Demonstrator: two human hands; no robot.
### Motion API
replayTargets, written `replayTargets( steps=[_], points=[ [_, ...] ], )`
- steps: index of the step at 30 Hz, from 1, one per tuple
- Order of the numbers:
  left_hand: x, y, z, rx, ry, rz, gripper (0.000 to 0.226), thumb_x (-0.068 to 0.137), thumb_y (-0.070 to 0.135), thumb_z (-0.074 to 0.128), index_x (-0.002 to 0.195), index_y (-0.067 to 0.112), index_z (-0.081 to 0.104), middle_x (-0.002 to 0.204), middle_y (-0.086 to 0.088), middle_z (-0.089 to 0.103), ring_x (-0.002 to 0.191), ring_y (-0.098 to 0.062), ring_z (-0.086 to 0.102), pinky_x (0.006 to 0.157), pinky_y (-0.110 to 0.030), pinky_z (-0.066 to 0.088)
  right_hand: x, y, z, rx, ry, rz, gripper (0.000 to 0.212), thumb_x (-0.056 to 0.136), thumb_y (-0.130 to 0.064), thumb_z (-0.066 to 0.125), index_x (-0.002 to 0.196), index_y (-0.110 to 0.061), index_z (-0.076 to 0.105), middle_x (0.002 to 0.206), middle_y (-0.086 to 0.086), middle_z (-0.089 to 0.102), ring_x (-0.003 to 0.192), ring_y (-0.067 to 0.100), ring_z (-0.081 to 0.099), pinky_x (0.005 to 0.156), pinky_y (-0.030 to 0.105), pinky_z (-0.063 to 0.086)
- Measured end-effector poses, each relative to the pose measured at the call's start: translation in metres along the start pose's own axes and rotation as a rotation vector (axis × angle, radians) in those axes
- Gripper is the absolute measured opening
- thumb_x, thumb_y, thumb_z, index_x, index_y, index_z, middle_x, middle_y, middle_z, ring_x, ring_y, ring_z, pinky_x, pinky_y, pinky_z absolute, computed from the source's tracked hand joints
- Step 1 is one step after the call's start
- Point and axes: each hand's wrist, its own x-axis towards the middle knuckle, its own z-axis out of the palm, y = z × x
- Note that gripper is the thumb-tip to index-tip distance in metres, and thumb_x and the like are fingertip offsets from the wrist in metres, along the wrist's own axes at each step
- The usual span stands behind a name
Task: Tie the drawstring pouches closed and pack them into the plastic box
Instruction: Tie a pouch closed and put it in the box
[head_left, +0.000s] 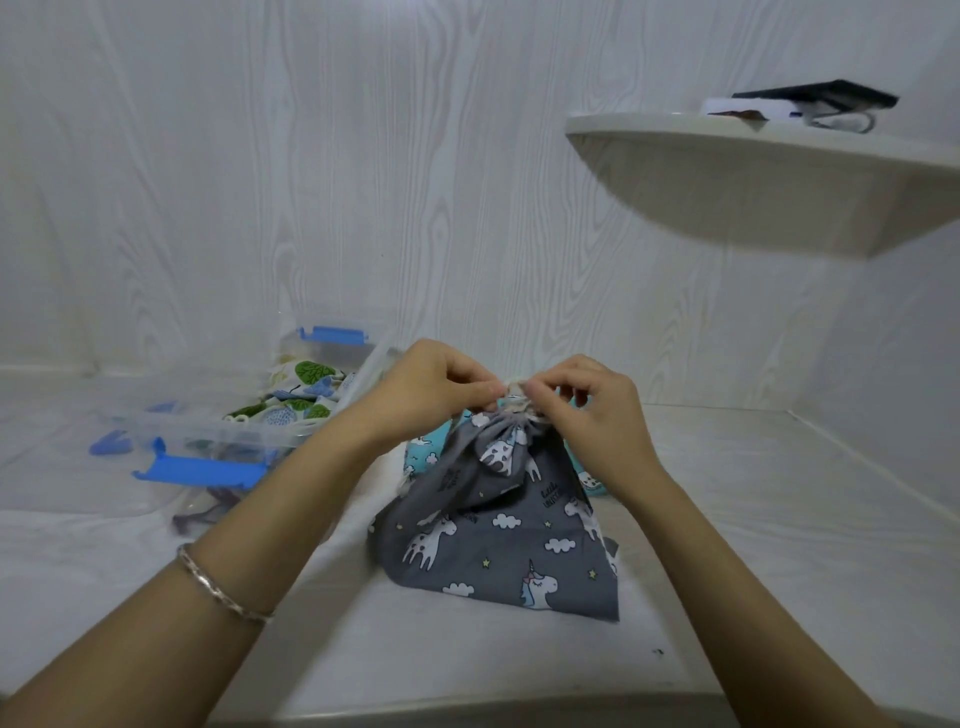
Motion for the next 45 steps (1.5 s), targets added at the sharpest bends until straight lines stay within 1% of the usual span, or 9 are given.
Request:
replayTargets(
  steps=[8,13,16,20,26,30,37,41,45],
  points=[
    [-0.002,-0.018,0.01,0.382,0.171,0.181,0.013,0.092,0.027,0.061,0.092,0.02,0.073,0.082,0.009,0.069,0.073,-0.002,0.06,0.069,-0.021,0.046,0.015,-0.003,-0.016,0.456,-0.249,0.441,0.026,0.099,-0.019,0.049,0.082,-0.004,0.062,0.085,0.01,0.071,0.07,0.015,0.065,0.068,0.022,0.053],
    [-0.01,-0.022,0.025,0.507,0.262,0.311,0.016,0.092,0.031,0.061,0.097,0.022,0.073,0.091,0.006,0.065,0.086,-0.011,0.057,0.078,-0.032,0.048,0.023,-0.009,-0.006,-0.01,-0.55,0.593,0.045,0.094,-0.047,0.054,0.076,-0.009,0.068,0.063,-0.001,0.064,0.05,0.01,0.05,0.056,0.022,0.043],
    [-0.013,-0.025,0.028,0.622,0.325,0.327,0.019,0.091,0.036,0.061,0.099,0.026,0.074,0.086,0.006,0.056,0.085,-0.014,0.051,0.076,-0.033,0.043,0.025,-0.011,-0.001,0.072,-0.62,0.623,0.037,0.091,-0.043,0.061,0.076,-0.01,0.07,0.07,-0.002,0.068,0.055,0.01,0.049,0.061,0.024,0.04],
    [-0.016,-0.025,0.028,0.566,0.333,0.27,0.022,0.093,0.037,0.058,0.103,0.026,0.074,0.089,0.008,0.072,0.076,-0.008,0.06,0.067,-0.022,0.041,0.026,-0.009,0.001,0.286,-0.655,0.676,0.014,0.085,-0.019,0.071,0.076,-0.008,0.07,0.066,-0.001,0.063,0.061,0.011,0.046,0.061,0.025,0.035],
    [-0.02,-0.03,0.029,0.383,0.306,0.221,0.02,0.09,0.031,0.063,0.106,0.025,0.073,0.097,0.011,0.073,0.083,0.0,0.063,0.077,-0.021,0.053,0.02,-0.005,0.006,0.33,-0.723,0.72,0.011,0.082,-0.021,0.075,0.074,-0.014,0.073,0.067,-0.005,0.064,0.069,0.01,0.047,0.062,0.023,0.038],
    [-0.022,-0.032,0.03,0.267,0.297,0.231,0.022,0.088,0.027,0.067,0.109,0.024,0.073,0.096,0.013,0.073,0.083,0.007,0.063,0.08,-0.01,0.049,0.018,-0.002,0.01,0.33,-0.654,0.683,0.016,0.08,-0.012,0.073,0.064,-0.016,0.071,0.064,-0.005,0.062,0.072,0.012,0.049,0.07,0.028,0.039],
    [-0.007,-0.03,0.021,0.022,0.048,0.178,0.028,0.085,0.019,0.071,0.113,0.019,0.071,0.095,0.01,0.073,0.087,0.005,0.067,0.079,-0.014,0.053,0.015,-0.006,0.008,0.239,-0.545,0.442,0.009,0.082,-0.008,0.07,0.088,-0.001,0.071,0.079,0.003,0.069,0.078,0.011,0.061,0.077,0.024,0.046],
    [-0.002,-0.033,0.018,-0.08,0.038,0.072,0.023,0.08,0.013,0.076,0.101,0.011,0.069,0.073,-0.003,0.072,0.059,-0.004,0.063,0.058,-0.014,0.049,0.006,-0.012,0.008,0.197,-0.44,0.368,0.002,0.081,-0.001,0.069,0.082,-0.001,0.068,0.064,0.002,0.064,0.061,0.012,0.056,0.06,0.024,0.044],
    [0.0,-0.036,0.016,-0.214,-0.068,-0.044,0.024,0.08,0.012,0.075,0.098,0.01,0.059,0.073,-0.004,0.07,0.063,-0.008,0.061,0.06,-0.017,0.047,-0.002,-0.013,0.008,0.175,-0.356,0.303,0.003,0.082,-0.006,0.07,0.079,-0.005,0.068,0.057,0.003,0.056,0.056,0.013,0.047,0.055,0.023,0.039]
  ],
)
